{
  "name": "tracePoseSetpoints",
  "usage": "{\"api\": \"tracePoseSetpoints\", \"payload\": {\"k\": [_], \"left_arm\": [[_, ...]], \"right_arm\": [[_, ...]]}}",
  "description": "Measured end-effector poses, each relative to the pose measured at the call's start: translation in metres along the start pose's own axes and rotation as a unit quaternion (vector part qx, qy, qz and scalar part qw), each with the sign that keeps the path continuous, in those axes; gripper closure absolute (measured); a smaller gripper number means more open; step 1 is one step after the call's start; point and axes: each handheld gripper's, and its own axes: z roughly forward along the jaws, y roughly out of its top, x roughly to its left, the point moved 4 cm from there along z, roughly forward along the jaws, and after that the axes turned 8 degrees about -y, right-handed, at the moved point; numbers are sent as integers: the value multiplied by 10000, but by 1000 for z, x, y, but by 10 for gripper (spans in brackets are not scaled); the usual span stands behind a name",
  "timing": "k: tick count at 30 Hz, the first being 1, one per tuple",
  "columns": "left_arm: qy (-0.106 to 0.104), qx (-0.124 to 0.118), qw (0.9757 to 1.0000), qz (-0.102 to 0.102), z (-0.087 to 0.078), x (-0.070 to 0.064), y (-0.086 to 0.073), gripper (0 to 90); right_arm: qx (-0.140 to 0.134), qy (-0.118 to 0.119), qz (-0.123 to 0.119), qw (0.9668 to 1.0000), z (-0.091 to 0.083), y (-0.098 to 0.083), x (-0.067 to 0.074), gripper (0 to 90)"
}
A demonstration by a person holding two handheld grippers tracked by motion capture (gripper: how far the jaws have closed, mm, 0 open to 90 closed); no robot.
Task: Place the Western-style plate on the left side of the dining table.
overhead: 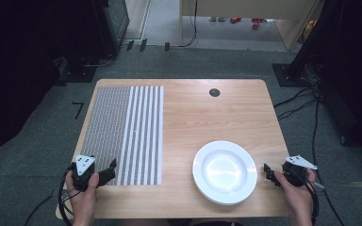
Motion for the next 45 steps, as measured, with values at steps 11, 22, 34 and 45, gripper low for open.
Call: {"api": "tracePoseSetpoints", "payload": {"k": [11, 22, 34, 45], "left_arm": [[-395, 39, 9991, 166, 22, -35, 10, 179], [-791, 35, 9966, 245, 41, -72, 20, 179], [-1137, 71, 9930, 297, 58, -98, 24, 179], [-1712, 112, 9845, 358, 65, -136, 20, 179]], "right_arm": [[4, 0, 2, 10000, 0, 0, 0, 105], [7, 5, 8, 10000, 0, 0, 0, 105], [0, 17, -14, 10000, -1, -1, 1, 105], [-32, -68, 235, 9997, -6, 0, -1, 154]]}}
